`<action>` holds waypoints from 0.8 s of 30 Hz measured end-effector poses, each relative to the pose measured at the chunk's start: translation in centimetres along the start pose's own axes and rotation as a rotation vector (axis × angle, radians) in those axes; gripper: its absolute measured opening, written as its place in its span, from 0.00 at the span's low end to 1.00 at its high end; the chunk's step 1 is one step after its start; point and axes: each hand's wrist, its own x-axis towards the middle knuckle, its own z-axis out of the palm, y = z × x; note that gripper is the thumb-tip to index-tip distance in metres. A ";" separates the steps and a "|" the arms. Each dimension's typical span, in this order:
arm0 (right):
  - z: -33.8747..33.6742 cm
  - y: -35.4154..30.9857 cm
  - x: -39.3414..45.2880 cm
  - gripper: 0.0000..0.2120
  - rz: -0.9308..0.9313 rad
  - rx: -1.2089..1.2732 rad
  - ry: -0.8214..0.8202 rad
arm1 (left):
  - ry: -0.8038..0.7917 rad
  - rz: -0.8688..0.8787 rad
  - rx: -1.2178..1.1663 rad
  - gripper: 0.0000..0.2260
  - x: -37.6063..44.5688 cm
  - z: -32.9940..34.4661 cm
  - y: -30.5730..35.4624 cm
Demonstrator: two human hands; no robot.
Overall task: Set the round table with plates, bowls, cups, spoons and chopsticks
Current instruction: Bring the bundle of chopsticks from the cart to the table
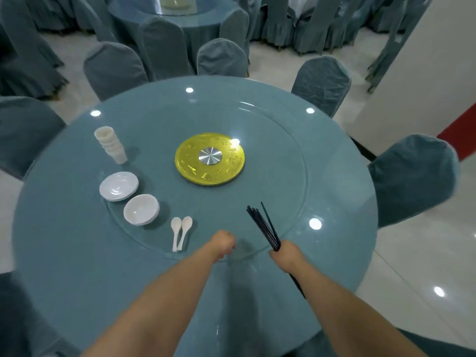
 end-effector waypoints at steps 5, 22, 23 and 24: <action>1.4 -2.6 2.7 0.14 0.011 -0.064 -0.032 | -0.004 -0.028 0.022 0.05 2.8 -3.0 -1.6; 6.6 -9.7 11.6 0.17 0.116 -0.192 -0.020 | -0.072 0.118 0.376 0.13 9.2 -7.5 -6.2; 6.9 -9.7 12.1 0.17 0.119 -0.200 -0.004 | -0.086 0.118 0.385 0.14 9.5 -7.5 -6.3; 7.2 -9.9 12.6 0.16 0.119 -0.209 0.012 | -0.098 0.122 0.396 0.14 10.0 -7.6 -6.3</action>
